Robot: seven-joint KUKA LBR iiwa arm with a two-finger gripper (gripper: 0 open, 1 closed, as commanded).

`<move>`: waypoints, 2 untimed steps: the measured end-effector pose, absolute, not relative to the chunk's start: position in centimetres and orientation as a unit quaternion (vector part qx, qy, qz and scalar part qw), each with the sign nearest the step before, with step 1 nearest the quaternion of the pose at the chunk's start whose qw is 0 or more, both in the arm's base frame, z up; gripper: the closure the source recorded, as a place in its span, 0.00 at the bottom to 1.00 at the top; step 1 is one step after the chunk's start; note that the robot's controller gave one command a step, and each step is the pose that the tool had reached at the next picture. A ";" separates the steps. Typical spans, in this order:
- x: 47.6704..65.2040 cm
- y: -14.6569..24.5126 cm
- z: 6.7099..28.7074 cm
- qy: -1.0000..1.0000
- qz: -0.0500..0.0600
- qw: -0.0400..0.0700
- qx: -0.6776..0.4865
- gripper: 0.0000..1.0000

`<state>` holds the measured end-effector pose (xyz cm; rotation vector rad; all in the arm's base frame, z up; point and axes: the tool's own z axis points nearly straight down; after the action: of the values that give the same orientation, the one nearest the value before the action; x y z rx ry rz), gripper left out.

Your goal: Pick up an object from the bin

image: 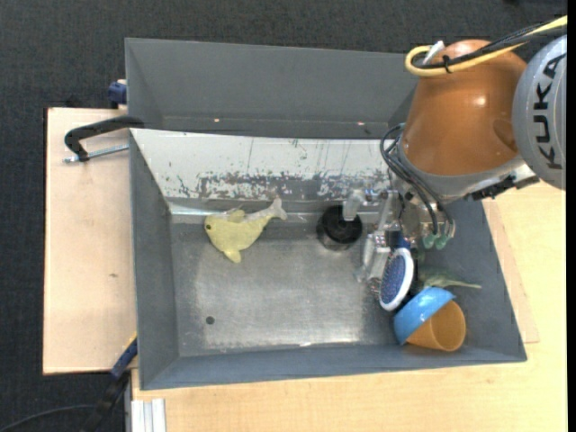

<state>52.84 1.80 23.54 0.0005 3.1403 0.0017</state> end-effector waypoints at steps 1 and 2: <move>53.0 -5.5 14.4 1.000 -0.001 -0.004 0.030 0.00; 50.2 -10.9 9.4 1.000 0.005 0.001 -0.010 0.00</move>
Offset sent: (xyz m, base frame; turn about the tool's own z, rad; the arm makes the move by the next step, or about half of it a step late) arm 0.0027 -0.0695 -0.0873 0.0530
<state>50.17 -10.86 9.43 -0.0304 3.1402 0.0156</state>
